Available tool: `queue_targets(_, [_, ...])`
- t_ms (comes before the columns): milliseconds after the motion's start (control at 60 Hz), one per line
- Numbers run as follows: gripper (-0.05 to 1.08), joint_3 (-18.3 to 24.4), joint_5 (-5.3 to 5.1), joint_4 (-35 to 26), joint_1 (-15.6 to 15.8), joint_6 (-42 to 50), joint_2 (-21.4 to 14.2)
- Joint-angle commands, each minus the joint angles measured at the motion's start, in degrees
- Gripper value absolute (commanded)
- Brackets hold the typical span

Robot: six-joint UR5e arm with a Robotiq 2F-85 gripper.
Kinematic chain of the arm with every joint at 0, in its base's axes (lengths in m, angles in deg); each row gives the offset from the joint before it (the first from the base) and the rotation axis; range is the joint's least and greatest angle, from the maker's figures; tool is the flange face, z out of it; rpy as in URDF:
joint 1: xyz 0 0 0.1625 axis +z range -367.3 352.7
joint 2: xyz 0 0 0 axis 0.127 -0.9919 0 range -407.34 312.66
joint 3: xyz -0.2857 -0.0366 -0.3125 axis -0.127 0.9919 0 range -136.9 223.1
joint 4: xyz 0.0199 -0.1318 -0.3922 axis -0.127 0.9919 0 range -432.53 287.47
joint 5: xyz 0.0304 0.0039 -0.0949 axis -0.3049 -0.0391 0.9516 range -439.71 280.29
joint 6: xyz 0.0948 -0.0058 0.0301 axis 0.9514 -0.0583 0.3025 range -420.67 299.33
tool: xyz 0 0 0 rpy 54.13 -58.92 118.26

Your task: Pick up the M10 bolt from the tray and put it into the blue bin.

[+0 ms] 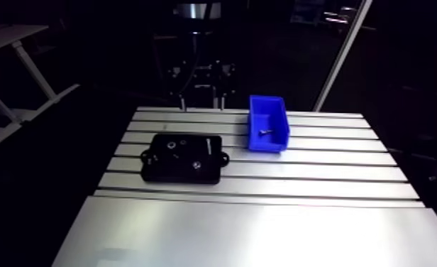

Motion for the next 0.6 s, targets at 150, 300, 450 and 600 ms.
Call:
queue_targets(150, [0.22,-0.5,-0.01,1.5,0.1,0.0,2.3])
queue_targets(300, [0.27,-1.8,0.31,4.5,0.1,-0.2,2.8])
queue_targets(450, [0.37,-3.2,1.13,6.4,0.1,-0.9,3.6])
queue_targets(600, [0.38,-4.2,1.22,7.6,0.1,-1.3,3.8])
